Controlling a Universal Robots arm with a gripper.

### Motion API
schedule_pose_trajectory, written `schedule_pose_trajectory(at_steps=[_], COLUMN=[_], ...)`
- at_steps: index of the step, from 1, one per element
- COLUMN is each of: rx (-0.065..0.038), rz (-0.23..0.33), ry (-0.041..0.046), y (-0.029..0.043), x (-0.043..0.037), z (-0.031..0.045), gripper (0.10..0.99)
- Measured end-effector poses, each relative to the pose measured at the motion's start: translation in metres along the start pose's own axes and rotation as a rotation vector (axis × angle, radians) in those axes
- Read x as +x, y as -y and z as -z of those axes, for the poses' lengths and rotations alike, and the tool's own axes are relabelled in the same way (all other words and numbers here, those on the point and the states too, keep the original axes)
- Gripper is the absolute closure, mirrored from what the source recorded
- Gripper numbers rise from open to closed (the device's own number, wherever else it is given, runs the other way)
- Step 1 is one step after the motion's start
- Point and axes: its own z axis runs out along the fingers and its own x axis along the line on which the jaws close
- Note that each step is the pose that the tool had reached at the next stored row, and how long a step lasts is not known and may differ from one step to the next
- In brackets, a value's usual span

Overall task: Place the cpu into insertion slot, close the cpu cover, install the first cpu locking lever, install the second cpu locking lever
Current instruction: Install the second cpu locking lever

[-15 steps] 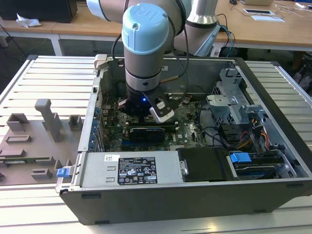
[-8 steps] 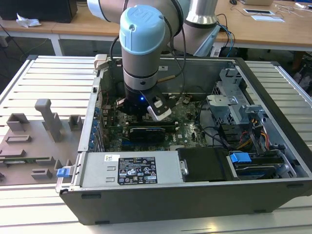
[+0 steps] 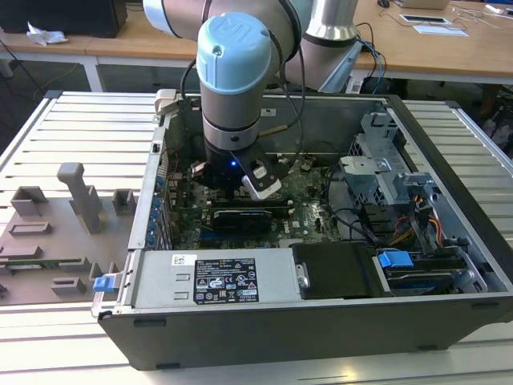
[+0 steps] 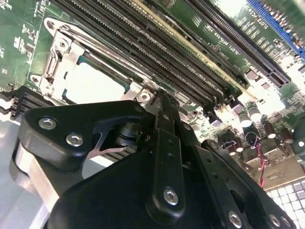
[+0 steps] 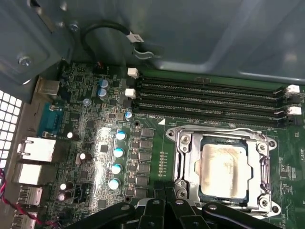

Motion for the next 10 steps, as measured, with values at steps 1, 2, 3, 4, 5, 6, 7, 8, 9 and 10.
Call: schedule_pose_trajectory(at_steps=[1, 2, 3, 4, 5, 6, 7, 8, 9, 10], rx=[0.0, 0.0, 0.0, 0.0, 0.0, 0.0, 0.0, 0.001, 0.007, 0.017], rz=[0.0, 0.0, 0.0, 0.0, 0.0, -0.001, -0.001, -0.002, -0.007, -0.009], ry=[-0.0002, -0.0003, -0.0003, -0.0004, -0.0008, -0.0034, -0.0063, -0.01, -0.03, -0.0401], y=[-0.001, -0.003, -0.0042, -0.005, -0.0053, -0.0052, -0.005, -0.0048, -0.0038, -0.0034], x=[-0.0001, -0.0002, -0.0004, -0.0005, -0.0015, -0.0029, -0.0046, -0.0065, -0.0162, -0.0206], z=[0.0039, 0.0122, 0.0171, 0.0201, 0.0216, 0.0216, 0.0217, 0.0217, 0.0216, 0.0216], gripper=[0.98, 0.98, 0.98, 0.98, 0.98, 0.98, 0.98, 0.98, 0.98, 0.98])
